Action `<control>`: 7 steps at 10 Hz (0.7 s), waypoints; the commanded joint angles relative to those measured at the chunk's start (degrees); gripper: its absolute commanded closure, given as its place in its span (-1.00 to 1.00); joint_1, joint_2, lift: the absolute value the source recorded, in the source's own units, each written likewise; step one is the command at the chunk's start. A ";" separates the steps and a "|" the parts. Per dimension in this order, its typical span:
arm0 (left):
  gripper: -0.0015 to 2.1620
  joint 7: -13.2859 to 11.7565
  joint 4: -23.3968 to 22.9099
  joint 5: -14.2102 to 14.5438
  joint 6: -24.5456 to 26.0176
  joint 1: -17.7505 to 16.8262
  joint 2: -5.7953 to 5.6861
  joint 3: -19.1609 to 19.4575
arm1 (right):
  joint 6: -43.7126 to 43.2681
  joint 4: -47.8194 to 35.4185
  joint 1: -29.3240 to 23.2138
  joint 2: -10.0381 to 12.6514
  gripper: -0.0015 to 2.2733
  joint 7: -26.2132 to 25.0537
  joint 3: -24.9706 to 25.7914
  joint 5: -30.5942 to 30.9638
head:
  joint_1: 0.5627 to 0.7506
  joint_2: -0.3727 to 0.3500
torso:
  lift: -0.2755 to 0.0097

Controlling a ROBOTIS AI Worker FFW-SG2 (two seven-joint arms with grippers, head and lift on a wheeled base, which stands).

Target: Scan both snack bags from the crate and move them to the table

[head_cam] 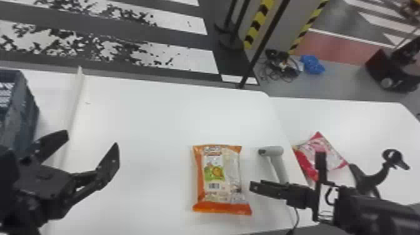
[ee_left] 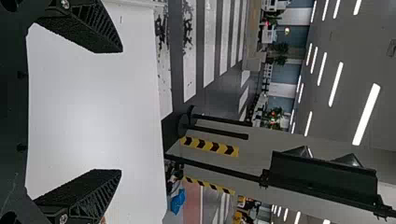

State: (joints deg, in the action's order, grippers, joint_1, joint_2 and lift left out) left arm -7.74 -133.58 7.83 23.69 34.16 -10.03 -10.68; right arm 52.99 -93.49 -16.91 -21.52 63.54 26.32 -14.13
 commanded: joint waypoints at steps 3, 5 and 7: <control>-0.93 0.44 0.43 -0.97 -0.18 0.29 0.28 -1.45 | -0.30 2.35 1.79 0.08 -0.94 0.45 -5.66 1.12 | 0.41 -0.94 | 0.32; -0.93 0.44 0.43 -1.15 -0.35 0.38 0.36 -1.63 | -0.12 2.35 1.53 0.43 -0.94 1.94 -6.63 1.04 | 0.41 -0.94 | 0.32; -0.93 0.44 1.40 -1.15 -1.58 0.21 0.54 -2.24 | -0.30 2.35 1.27 0.43 -0.10 3.61 -7.69 2.00 | 0.41 -0.94 | 0.32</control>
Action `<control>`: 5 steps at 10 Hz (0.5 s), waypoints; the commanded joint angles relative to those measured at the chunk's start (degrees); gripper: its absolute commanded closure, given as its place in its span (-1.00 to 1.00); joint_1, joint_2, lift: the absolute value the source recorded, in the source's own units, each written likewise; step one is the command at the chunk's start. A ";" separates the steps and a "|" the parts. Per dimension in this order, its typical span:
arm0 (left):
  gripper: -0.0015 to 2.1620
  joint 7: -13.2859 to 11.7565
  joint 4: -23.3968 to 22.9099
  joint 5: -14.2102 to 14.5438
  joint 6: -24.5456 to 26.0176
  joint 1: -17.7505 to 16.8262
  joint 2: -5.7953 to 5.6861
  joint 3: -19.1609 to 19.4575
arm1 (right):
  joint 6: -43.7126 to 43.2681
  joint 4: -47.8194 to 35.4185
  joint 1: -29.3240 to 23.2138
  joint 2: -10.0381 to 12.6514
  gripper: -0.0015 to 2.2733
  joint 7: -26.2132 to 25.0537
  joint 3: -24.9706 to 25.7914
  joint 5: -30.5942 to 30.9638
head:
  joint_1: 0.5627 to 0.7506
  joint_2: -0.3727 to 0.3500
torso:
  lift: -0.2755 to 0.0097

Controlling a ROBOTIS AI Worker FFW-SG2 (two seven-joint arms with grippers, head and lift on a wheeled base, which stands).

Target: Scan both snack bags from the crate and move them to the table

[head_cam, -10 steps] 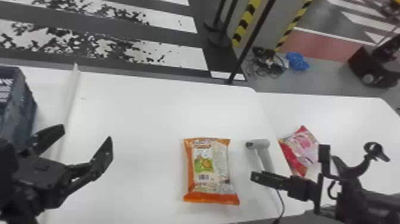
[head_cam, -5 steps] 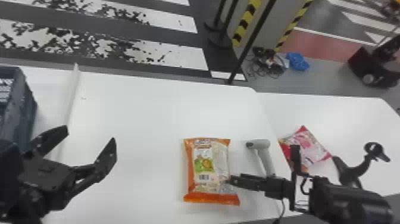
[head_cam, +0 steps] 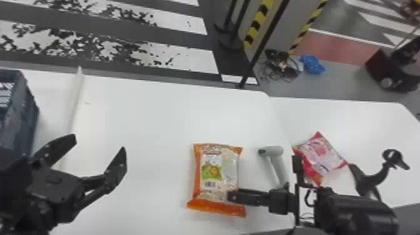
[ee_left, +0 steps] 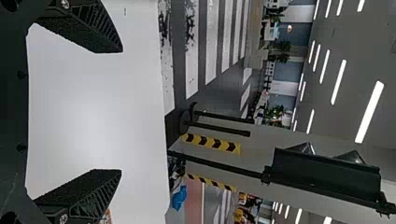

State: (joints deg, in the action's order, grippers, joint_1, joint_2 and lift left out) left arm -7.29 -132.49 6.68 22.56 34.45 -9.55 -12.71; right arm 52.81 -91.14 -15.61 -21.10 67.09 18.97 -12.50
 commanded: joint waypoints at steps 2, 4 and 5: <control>-0.93 -0.01 1.01 0.00 -0.63 -0.43 0.05 -0.74 | 1.47 -0.27 -0.04 -0.44 0.92 2.34 -0.86 1.86 | 0.41 -0.94 | 0.32; -0.93 -0.27 1.98 0.00 -1.68 -0.79 0.05 -1.00 | 2.00 -1.23 -1.09 0.00 0.96 2.34 0.10 1.60 | 0.41 -0.94 | 0.32; -0.93 -0.27 2.77 0.00 -2.03 -1.40 0.05 -1.35 | 1.82 -2.02 -1.62 0.44 0.96 2.34 1.69 0.46 | 0.41 -0.94 | 0.32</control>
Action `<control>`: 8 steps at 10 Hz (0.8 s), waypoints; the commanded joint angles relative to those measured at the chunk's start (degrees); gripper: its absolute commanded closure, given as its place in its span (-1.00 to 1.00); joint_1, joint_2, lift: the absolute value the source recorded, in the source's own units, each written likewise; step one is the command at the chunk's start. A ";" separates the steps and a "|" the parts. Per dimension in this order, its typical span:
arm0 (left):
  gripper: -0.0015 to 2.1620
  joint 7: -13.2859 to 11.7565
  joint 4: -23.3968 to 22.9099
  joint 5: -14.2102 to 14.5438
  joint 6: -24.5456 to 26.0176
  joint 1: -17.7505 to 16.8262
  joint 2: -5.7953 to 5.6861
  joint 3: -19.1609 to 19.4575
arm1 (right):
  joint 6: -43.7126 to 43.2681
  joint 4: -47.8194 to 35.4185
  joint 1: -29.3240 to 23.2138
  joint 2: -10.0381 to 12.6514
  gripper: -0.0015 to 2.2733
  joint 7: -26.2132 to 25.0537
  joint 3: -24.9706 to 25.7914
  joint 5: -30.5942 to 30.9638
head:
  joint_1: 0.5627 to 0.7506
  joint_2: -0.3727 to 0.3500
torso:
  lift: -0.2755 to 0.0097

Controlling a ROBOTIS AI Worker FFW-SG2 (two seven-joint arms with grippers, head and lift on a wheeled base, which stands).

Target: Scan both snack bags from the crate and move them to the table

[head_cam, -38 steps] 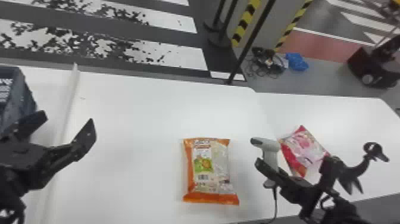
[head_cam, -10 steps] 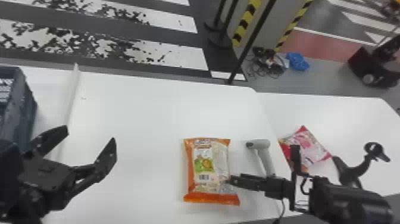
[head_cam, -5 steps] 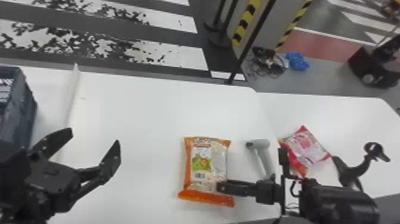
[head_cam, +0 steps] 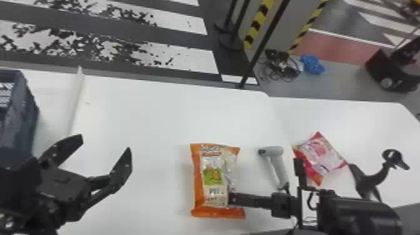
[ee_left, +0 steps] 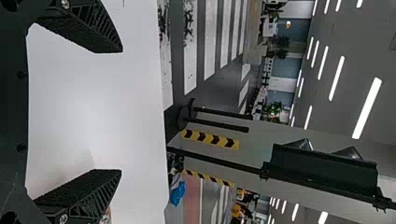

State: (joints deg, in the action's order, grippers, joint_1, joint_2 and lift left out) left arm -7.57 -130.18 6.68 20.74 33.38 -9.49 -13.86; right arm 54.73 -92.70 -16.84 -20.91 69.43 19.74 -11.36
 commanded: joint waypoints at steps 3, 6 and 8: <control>-0.93 -0.17 1.42 0.00 -0.21 -0.95 0.00 -0.55 | 1.30 -9.78 -4.69 2.63 0.96 2.73 6.89 -9.12 | 0.41 -0.94 | 0.32; -0.93 0.01 1.33 -0.18 -0.03 -0.86 -0.26 -0.46 | 0.78 -10.93 -2.32 6.06 0.96 -3.42 21.13 -21.77 | 0.41 -0.94 | 0.32; -0.93 0.01 1.51 -0.26 -0.03 -0.78 -0.44 -0.46 | 0.78 0.67 4.18 5.71 0.96 -10.89 30.45 -27.75 | 0.41 -0.94 | 0.32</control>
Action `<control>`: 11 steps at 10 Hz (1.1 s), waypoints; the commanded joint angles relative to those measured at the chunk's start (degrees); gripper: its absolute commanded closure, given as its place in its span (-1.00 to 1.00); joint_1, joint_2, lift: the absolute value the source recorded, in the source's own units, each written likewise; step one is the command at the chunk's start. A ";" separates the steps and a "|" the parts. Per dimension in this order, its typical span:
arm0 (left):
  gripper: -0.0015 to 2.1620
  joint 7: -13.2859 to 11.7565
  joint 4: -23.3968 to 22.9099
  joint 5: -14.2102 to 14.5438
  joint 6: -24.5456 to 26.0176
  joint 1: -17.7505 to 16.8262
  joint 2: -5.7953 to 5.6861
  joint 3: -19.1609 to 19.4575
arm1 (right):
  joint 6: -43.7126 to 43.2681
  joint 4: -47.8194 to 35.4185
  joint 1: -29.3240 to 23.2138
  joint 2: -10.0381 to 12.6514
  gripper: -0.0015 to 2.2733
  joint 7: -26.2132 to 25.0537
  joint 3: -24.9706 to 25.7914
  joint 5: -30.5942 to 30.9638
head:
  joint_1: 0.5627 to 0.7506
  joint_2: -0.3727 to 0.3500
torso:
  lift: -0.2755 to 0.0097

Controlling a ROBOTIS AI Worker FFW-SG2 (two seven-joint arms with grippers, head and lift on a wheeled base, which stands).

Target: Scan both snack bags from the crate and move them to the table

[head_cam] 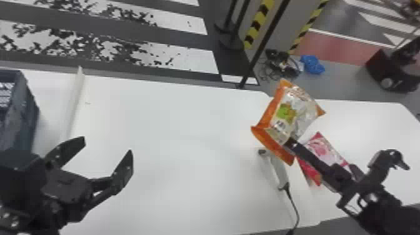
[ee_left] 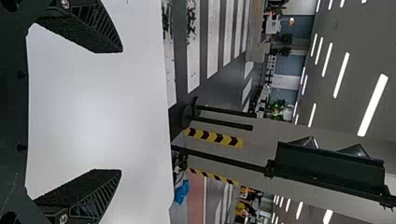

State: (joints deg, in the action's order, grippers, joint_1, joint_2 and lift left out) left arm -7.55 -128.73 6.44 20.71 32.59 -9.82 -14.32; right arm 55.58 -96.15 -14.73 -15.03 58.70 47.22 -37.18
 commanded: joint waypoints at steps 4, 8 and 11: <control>-0.93 -0.01 0.24 -0.38 0.00 0.72 -0.20 -0.62 | -17.65 19.25 5.50 -2.37 0.96 -18.18 7.63 -2.90 | 0.41 -0.94 | 0.32; -0.93 0.17 -3.10 -2.22 0.00 3.53 -0.29 -0.88 | -27.84 31.90 7.79 -7.73 0.76 -31.71 2.18 -1.41 | 0.41 -0.94 | 0.32; -0.93 0.08 -3.02 -2.22 0.00 3.71 -0.29 -1.23 | -28.02 31.90 7.79 -9.23 -1.00 -35.49 -1.78 -0.09 | 0.41 -0.94 | 0.32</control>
State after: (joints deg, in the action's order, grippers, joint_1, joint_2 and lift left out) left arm -7.42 -131.82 4.22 20.70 36.28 -10.11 -15.53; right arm 27.56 -64.22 -6.95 -24.05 23.08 45.93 -37.39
